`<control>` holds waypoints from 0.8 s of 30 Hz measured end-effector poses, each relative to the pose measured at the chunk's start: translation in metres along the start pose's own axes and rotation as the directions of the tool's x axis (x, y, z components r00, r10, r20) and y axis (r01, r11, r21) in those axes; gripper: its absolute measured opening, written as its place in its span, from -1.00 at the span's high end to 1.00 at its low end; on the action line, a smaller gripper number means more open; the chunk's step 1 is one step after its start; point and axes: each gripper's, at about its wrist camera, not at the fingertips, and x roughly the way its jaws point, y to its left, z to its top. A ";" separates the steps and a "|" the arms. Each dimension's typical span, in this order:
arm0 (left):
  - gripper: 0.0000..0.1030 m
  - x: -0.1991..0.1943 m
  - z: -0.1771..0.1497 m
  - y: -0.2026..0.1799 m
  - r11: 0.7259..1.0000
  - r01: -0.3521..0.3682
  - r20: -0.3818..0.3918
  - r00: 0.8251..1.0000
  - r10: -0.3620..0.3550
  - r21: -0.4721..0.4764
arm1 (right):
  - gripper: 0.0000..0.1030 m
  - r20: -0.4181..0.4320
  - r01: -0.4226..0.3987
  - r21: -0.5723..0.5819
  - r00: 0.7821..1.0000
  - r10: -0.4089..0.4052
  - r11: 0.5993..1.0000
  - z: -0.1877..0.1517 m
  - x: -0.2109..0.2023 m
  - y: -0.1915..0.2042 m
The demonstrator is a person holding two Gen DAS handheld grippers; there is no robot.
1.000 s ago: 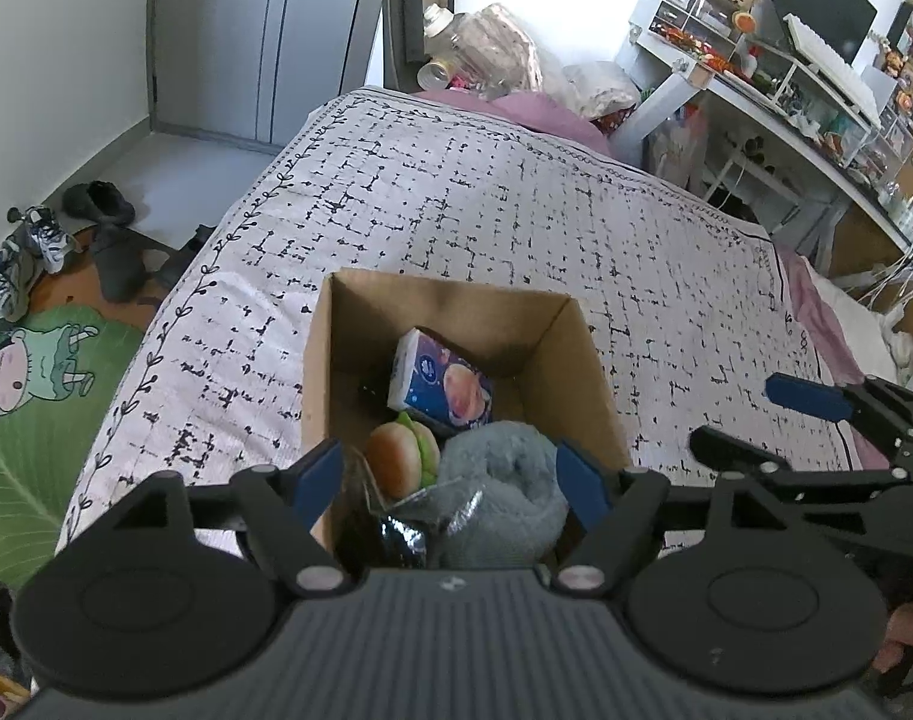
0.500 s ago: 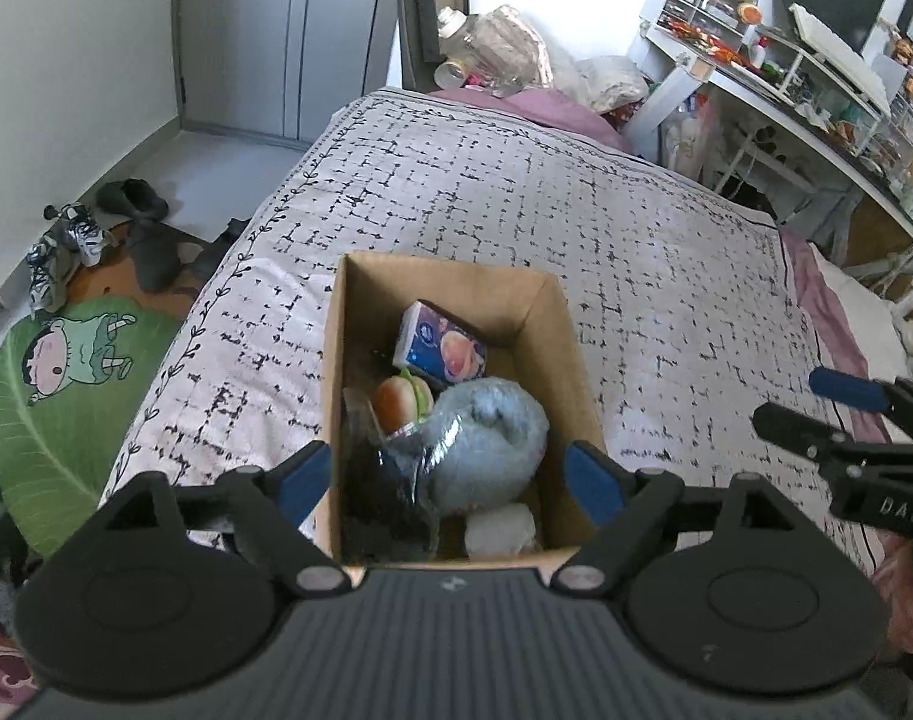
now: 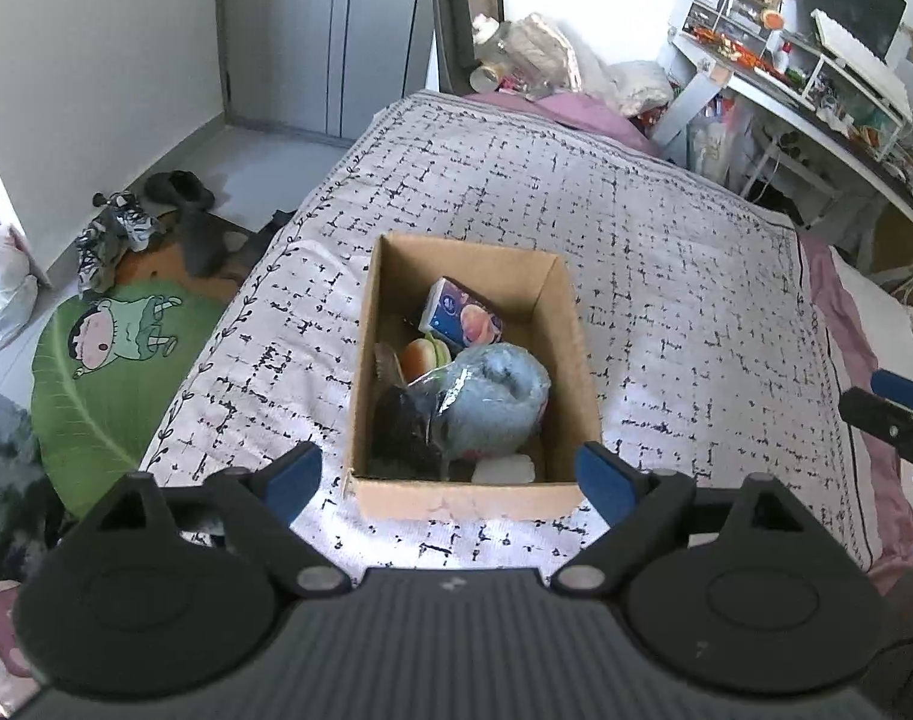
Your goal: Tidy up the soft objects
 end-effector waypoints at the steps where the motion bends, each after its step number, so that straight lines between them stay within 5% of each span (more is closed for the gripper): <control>1: -0.84 -0.003 -0.001 -0.002 1.000 -0.004 0.004 1.000 0.004 -0.002 | -0.91 0.001 -0.004 0.005 1.000 0.004 1.000 0.000 -0.003 -0.003; 24: -0.99 -0.062 -0.030 -0.052 0.999 0.028 0.099 0.995 -0.030 0.023 | -1.00 -0.001 -0.114 0.027 0.994 0.114 0.993 0.011 -0.059 -0.025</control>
